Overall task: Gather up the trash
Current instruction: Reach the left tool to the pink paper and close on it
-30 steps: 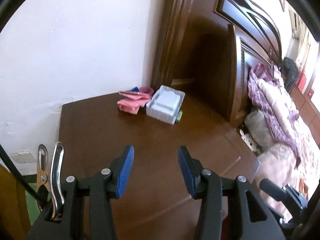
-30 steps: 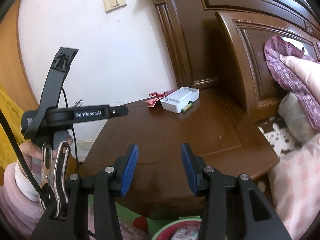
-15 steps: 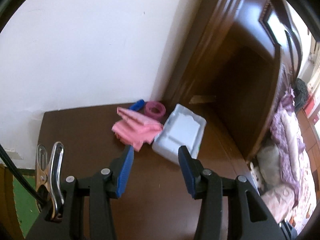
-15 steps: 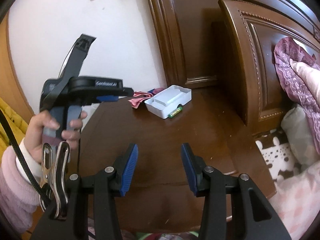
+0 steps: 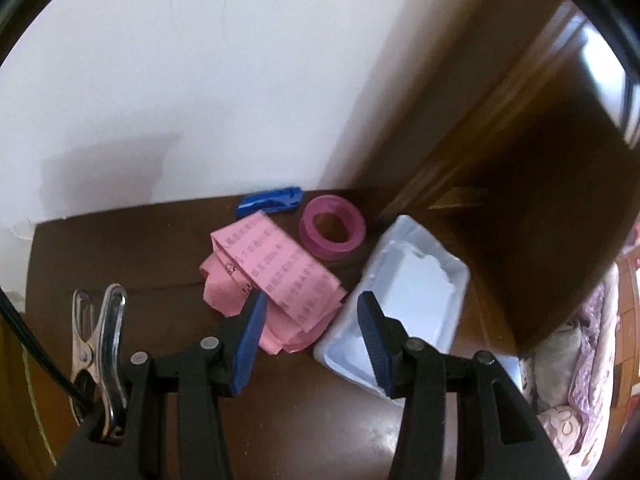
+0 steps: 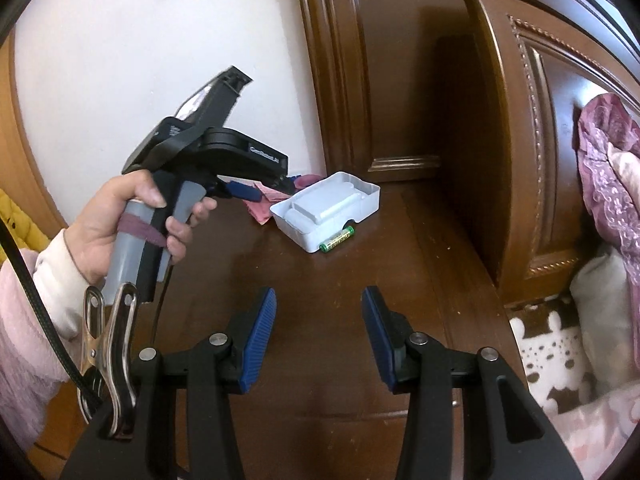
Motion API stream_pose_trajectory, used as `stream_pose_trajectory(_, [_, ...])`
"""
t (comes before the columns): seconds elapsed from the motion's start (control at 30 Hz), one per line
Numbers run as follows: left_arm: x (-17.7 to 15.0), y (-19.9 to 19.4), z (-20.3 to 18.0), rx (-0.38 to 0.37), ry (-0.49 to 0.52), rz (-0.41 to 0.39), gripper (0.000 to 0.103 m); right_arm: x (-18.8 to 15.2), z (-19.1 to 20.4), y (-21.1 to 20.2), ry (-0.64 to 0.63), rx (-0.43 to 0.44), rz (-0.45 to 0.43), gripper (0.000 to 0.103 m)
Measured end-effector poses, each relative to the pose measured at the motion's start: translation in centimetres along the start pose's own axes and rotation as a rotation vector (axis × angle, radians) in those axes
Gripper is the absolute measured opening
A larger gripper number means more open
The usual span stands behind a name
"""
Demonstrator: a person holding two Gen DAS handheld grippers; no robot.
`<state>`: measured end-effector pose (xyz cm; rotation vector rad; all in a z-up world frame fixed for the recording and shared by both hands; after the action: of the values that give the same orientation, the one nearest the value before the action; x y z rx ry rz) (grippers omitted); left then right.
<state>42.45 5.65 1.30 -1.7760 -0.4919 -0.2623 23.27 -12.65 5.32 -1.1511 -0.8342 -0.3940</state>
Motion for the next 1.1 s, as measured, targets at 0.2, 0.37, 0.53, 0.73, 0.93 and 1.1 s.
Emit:
stream_pose_trajectory(0.2, [0.6, 0.6, 0.6, 0.026, -0.027, -0.026, 0.053, -0.4, -0.2, 1.0, -0.012, 0.016, 0.011, 0.046])
stream_pose_trajectory(0.37, [1.4, -0.1, 1.9, 0.038, -0.111, -0.077, 0.053, -0.6, -0.2, 1.1, -0.017, 0.038, 0.004, 0.046])
stream_pose_trajectory(0.53, [1.8, 1.2, 2.6, 0.030, -0.160, -0.024, 0.053, -0.6, 0.1, 1.5, -0.033, 0.042, 0.003, 0.046])
stream_pose_trajectory(0.73, [2.1, 2.0, 1.8, 0.054, -0.137, -0.019, 0.062, -0.5, -0.1, 1.6, -0.033, 0.046, -0.012, 0.046])
stream_pose_trajectory(0.93, [2.0, 3.3, -0.5, 0.138, -0.003, 0.015, 0.080, -0.6, -0.3, 1.8, -0.015, 0.061, -0.019, 0.046])
stream_pose_trajectory(1.1, [1.4, 3.6, -0.6, 0.159, -0.031, 0.012, 0.079, -0.5, -0.4, 1.8, -0.016, 0.065, -0.026, 0.046])
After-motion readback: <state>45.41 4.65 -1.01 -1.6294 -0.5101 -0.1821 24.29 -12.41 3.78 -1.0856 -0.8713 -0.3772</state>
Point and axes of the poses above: each gripper's, at about its wrist camera, not at the fingertips, and y roughly the way its jaws point, z to its left, x to its top, the point moved 2 cm from there along y, roughly the way its jaws point, and after that the axes turned 1 degree about y, right-handed, at the moved point
